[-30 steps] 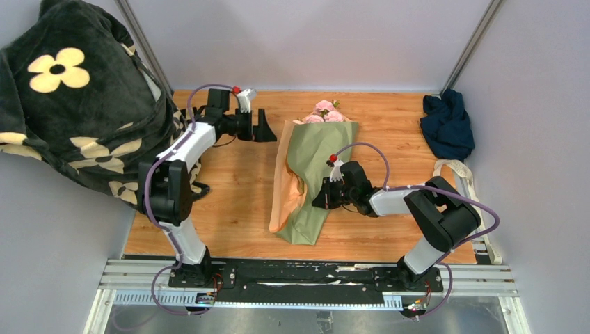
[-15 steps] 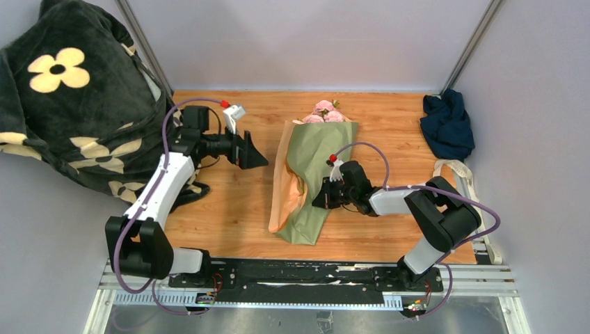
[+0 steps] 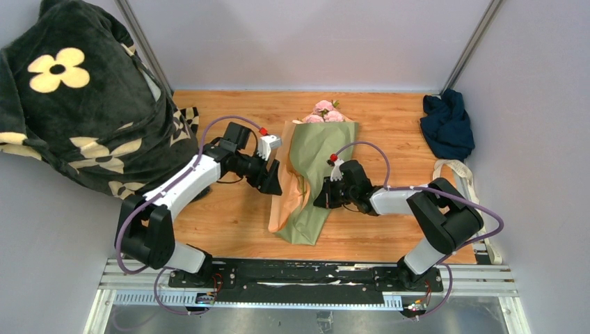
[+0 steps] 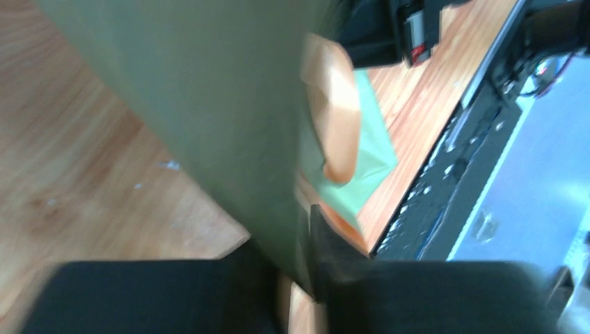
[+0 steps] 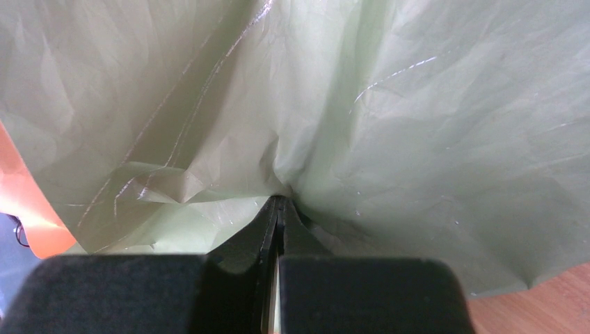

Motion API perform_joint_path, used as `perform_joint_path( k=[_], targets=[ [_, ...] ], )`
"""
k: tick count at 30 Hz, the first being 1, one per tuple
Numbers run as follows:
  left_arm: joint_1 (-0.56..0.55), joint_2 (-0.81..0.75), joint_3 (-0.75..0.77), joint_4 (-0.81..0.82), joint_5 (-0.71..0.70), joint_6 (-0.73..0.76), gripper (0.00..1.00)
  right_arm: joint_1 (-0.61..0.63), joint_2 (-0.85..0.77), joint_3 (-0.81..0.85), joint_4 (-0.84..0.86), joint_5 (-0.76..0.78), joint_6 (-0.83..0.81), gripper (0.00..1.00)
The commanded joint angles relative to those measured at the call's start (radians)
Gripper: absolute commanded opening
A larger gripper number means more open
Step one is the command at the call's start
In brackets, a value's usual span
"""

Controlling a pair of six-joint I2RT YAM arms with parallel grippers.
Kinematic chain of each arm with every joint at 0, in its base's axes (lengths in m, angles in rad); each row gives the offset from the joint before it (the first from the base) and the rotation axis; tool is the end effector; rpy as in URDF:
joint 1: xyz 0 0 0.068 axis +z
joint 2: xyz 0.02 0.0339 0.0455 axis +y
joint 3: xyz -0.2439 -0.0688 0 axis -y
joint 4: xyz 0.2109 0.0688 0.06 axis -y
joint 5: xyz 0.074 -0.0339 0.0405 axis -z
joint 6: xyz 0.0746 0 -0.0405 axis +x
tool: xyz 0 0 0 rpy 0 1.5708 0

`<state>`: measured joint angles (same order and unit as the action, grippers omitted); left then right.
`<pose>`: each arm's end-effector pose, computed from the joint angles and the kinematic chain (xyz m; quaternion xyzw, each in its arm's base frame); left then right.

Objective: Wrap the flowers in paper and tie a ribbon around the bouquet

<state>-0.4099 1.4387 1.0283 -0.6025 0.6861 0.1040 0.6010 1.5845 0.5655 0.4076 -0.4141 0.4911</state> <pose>0.2333 -0.1529 0.2144 0.3196 0.8521 -0.3591 0.2070 0.2317 0.1953 0.1276 -0.1424 0.8617 0.3904 0.2913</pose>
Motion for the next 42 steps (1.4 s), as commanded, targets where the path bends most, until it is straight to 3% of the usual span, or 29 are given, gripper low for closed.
perform_joint_path(
  k=[1,2,10,15,17,21,26,28,31,33,35,37,39,42],
  targets=[
    [-0.09,0.037,0.076,0.026,-0.012,-0.029,0.06,-0.01,0.023,0.028,-0.037,0.028,0.004,0.0],
    [-0.11,0.047,0.101,0.027,-0.013,-0.031,0.0,-0.01,0.032,0.036,-0.032,0.017,0.007,0.0],
    [-0.32,0.147,0.3,0.068,-0.048,-0.053,0.0,-0.014,0.098,0.128,0.066,-0.107,0.091,0.0],
    [-0.345,0.314,0.356,0.07,-0.072,-0.033,0.0,-0.04,0.015,0.093,0.145,-0.106,0.24,0.0],
    [-0.35,0.353,0.359,0.071,-0.096,-0.011,0.0,-0.052,-0.049,0.077,0.107,-0.048,0.278,0.0],
    [-0.368,0.385,0.353,0.071,-0.156,0.045,0.0,-0.078,-0.183,0.102,-0.167,0.113,0.283,0.02],
    [-0.424,0.402,0.349,0.071,-0.234,0.119,0.0,-0.18,-0.351,0.019,-0.32,0.276,0.286,0.14],
    [-0.452,0.414,0.362,0.07,-0.274,0.143,0.0,-0.258,-0.369,-0.035,-0.27,0.291,0.269,0.28],
    [-0.495,0.429,0.386,0.058,-0.321,0.188,0.0,-0.363,-0.267,-0.019,-0.166,0.123,0.19,0.46],
    [-0.528,0.445,0.405,0.039,-0.355,0.218,0.0,-0.399,-0.124,0.086,-0.194,0.023,0.113,0.5],
    [-0.556,0.466,0.422,0.022,-0.396,0.25,0.0,-0.433,0.004,0.151,-0.155,-0.096,0.08,0.46],
    [-0.586,0.488,0.44,0.009,-0.435,0.281,0.0,-0.446,0.118,0.195,-0.099,-0.188,0.092,0.33],
    [-0.618,0.518,0.467,-0.005,-0.477,0.312,0.0,-0.44,0.192,0.212,-0.015,-0.234,0.131,0.19],
    [-0.65,0.576,0.517,-0.016,-0.509,0.332,0.0,-0.424,0.225,0.19,0.084,-0.251,0.181,0.1]
  ],
)
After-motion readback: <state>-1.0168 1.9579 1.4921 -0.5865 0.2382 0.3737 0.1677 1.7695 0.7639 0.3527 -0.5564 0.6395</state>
